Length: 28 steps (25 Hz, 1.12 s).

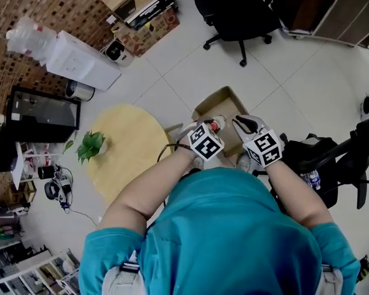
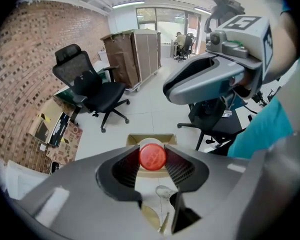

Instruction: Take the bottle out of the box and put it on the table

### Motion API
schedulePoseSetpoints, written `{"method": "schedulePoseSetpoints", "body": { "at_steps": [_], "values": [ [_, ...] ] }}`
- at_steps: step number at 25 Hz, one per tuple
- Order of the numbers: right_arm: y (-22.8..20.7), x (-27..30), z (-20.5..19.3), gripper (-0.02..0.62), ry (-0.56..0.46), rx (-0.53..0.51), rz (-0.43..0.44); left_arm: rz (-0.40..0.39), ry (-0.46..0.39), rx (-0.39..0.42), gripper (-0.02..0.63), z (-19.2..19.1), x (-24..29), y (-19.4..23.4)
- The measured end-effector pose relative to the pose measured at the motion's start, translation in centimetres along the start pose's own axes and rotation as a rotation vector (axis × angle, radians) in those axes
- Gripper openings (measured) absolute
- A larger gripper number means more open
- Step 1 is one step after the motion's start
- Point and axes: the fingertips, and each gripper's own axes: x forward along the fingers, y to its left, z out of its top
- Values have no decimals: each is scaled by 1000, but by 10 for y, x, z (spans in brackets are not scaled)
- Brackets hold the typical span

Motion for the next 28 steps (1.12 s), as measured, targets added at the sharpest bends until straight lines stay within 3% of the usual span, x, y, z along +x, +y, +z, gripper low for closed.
{"method": "schedulePoseSetpoints", "body": {
  "at_steps": [5,11,21,28],
  "values": [
    [73,-19,71,55,14,-95,143,27,-20,-141,153,-12,-111,-8],
    [172,10,114,55,36,-205,292,111,-90,-293,153,-73,-215,3],
    [364,77,158,55,-3,-258,456,219,-168,-386,153,-235,-355,17],
    [467,146,135,55,35,-300,574,275,-140,-466,155,-357,-393,26]
  ]
}}
